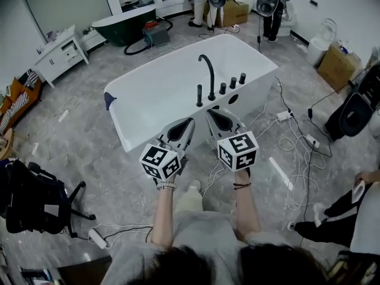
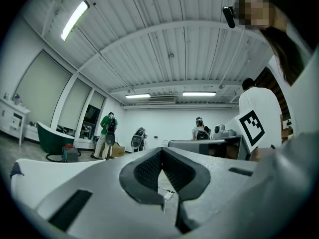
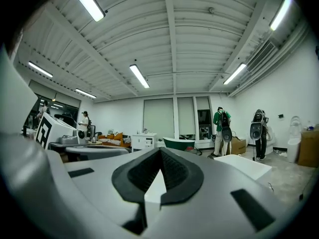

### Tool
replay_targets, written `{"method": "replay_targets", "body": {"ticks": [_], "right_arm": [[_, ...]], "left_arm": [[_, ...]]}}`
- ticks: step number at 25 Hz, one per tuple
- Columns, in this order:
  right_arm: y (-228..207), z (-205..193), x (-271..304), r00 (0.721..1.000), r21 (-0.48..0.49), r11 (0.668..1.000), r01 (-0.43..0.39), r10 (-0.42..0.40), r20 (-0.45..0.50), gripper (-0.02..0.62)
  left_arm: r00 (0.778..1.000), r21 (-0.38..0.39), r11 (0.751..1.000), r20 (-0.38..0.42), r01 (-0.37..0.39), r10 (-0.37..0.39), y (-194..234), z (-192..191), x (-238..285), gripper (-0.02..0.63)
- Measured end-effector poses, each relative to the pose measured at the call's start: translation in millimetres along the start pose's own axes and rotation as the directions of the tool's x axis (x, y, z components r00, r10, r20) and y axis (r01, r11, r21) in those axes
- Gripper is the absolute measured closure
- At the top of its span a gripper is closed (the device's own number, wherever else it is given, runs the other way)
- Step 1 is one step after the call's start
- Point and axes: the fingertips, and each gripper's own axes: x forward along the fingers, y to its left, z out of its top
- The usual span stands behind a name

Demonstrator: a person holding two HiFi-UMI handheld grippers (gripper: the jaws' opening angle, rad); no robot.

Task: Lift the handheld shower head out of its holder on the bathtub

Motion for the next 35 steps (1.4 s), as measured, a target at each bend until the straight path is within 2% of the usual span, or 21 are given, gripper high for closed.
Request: {"method": "replay_targets", "body": {"ticks": [8,13,26,35], "right_arm": [[-31.7,-16.3,31.7,0.999,-0.002,1.000,0.019,-0.019,-0.039,0.595],[-48.1,-25.5,62.9,0.996,-0.051,0.998,0.030,-0.034,-0.081,0.595],[-113.7,-34.1,119.1,0.986,-0.010,0.991,0.136,-0.136,-0.100,0.595],[-146.6,-51.4,163.7,0.977,0.014,0.986,0.165,-0.161,-0.142,0.595]], "left_arm": [[0.999,-0.031,0.999,-0.025,0.032,-0.033,23.6,-16.4,39.6,0.601],[0.998,-0.054,0.997,-0.045,0.051,-0.054,54.0,-23.9,66.4,0.601],[0.982,-0.077,0.985,-0.103,0.152,-0.159,109.8,-40.4,139.8,0.601],[0.969,-0.108,0.976,-0.142,0.190,-0.204,153.6,-61.5,177.1,0.601]]}}
